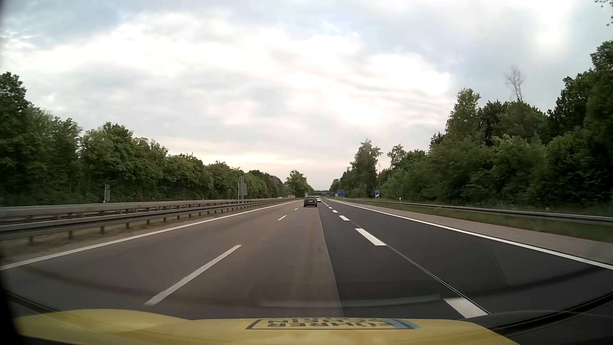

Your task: Follow the waypoints while adhering to traffic rules and regulations

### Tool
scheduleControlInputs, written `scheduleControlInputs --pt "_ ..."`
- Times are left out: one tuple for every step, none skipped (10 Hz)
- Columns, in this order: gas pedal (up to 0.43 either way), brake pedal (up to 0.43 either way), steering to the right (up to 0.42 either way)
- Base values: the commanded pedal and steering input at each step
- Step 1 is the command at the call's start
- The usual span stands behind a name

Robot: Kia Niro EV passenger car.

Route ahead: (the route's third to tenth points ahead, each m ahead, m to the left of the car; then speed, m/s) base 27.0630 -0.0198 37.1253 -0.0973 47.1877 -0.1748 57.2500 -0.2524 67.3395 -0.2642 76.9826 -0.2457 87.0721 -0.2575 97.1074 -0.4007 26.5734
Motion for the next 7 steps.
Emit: scheduleControlInputs --pt "0.197 0.0 -0.001" --pt "0.197 0.0 -0.001" --pt "0.197 0.0 -0.001" --pt "0.197 0.0 -0.001" --pt "0.197 0.0 -0.001" --pt "0.197 0.0 -0.001" --pt "0.197 0.0 -0.001"
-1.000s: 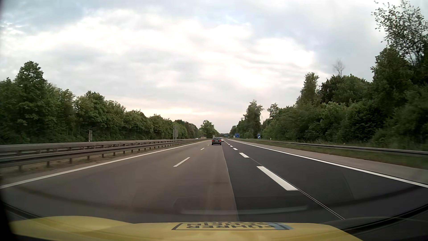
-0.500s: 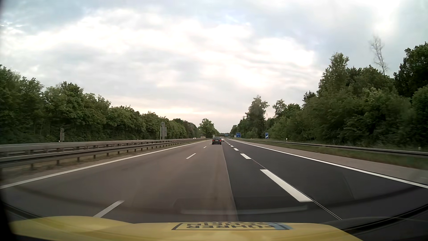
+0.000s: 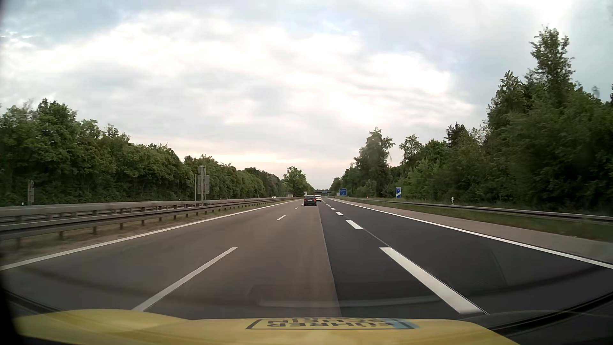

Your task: Follow the waypoints while adhering to traffic rules and regulations

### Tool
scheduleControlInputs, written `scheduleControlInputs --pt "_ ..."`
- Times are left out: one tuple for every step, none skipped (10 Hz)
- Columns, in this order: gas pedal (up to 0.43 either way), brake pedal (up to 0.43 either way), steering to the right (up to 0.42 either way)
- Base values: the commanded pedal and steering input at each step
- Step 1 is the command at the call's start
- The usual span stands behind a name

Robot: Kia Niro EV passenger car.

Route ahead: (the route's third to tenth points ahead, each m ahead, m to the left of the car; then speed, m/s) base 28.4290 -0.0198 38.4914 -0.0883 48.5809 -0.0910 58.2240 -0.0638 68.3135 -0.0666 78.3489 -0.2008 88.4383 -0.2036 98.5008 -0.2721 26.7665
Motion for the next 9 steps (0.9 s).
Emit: scheduleControlInputs --pt "0.197 0.0 -0.001" --pt "0.197 0.0 0.0" --pt "0.197 0.0 0.0" --pt "0.197 0.0 0.0" --pt "0.197 0.0 0.0" --pt "0.197 0.0 0.0" --pt "0.197 0.0 0.0" --pt "0.197 0.0 -0.001" --pt "0.197 0.0 -0.001"
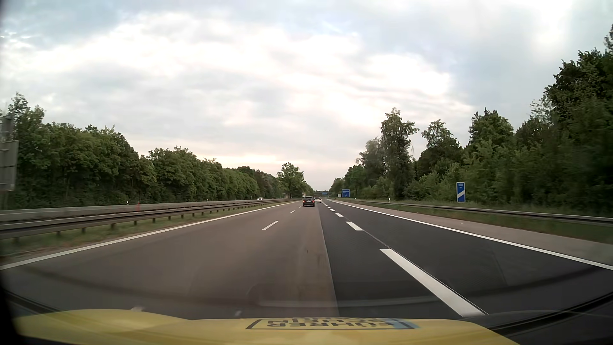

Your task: Follow the waypoints while adhering to traffic rules and regulations

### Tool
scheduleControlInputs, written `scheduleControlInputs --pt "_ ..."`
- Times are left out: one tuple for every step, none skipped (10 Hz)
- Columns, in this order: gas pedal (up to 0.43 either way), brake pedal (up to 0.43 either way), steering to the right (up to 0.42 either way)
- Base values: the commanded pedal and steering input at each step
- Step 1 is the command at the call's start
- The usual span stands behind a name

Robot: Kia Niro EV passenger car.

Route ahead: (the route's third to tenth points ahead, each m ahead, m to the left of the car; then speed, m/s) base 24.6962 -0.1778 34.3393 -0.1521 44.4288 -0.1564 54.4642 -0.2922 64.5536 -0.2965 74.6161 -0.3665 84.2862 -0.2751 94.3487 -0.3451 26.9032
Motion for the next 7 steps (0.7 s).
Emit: scheduleControlInputs --pt "0.197 0.0 -0.001" --pt "0.197 0.0 -0.001" --pt "0.197 0.0 -0.001" --pt "0.197 0.0 -0.001" --pt "0.197 0.0 -0.001" --pt "0.197 0.0 -0.001" --pt "0.197 0.0 -0.001"
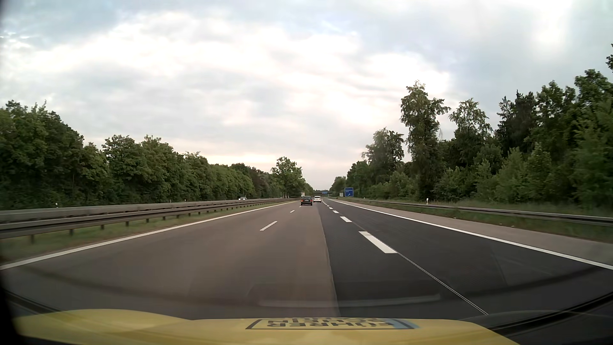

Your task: Follow the waypoints while adhering to traffic rules and regulations

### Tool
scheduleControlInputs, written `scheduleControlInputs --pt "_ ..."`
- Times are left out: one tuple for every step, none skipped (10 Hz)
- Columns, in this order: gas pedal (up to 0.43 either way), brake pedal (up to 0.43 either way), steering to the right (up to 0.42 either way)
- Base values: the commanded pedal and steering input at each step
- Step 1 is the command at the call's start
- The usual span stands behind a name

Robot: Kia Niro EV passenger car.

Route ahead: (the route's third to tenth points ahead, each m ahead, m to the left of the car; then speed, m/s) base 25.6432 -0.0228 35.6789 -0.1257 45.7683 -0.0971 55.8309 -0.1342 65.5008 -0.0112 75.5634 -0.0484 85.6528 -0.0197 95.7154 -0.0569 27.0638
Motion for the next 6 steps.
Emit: scheduleControlInputs --pt "0.197 0.0 -0.001" --pt "0.197 0.0 -0.001" --pt "0.197 0.0 -0.001" --pt "0.197 0.0 -0.001" --pt "0.197 0.0 -0.001" --pt "0.197 0.0 -0.001"
